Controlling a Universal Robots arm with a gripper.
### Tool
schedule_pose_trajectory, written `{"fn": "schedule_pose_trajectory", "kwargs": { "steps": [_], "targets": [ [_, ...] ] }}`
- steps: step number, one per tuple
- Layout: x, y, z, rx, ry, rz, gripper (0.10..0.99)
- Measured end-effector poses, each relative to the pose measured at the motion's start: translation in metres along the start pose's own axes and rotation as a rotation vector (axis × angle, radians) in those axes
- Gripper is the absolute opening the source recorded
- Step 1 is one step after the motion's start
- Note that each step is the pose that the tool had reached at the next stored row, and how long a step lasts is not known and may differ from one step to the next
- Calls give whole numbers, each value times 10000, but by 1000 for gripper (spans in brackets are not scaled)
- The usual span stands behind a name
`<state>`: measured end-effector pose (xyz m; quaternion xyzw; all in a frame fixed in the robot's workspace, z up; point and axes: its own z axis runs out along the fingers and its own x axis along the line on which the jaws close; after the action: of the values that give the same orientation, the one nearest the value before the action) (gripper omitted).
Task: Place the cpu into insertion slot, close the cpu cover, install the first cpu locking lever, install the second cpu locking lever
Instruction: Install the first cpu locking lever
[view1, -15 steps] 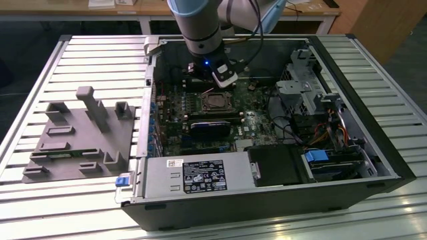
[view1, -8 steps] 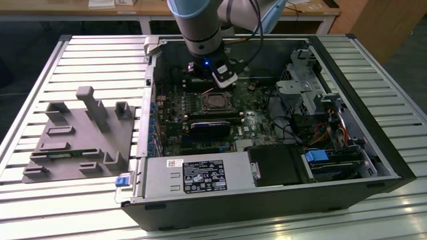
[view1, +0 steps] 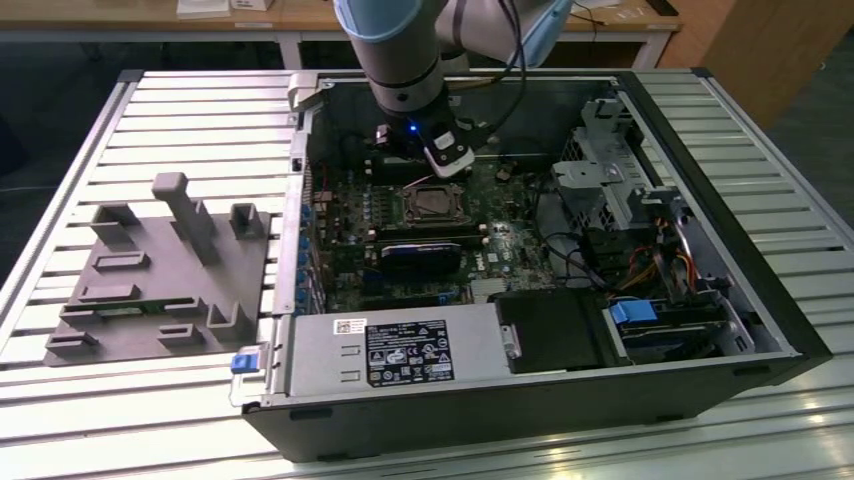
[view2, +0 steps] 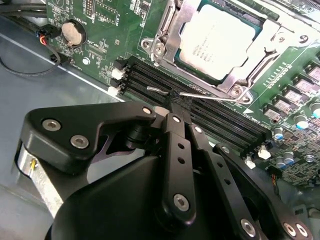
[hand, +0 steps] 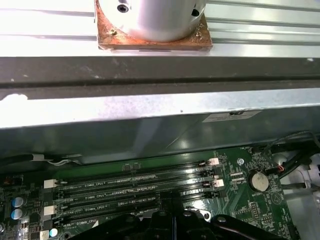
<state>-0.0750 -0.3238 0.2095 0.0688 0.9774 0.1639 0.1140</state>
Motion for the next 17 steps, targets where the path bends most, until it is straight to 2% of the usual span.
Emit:
{"fn": "schedule_pose_trajectory", "kwargs": {
  "steps": [4,6,12,17],
  "targets": [
    [5,-9,26,2,-4,10,106],
    [7,-12,32,21,-34,96,106],
    [12,-17,55,168,-282,770,106],
    [19,-2,74,242,-405,1107,106]
  ]
}}
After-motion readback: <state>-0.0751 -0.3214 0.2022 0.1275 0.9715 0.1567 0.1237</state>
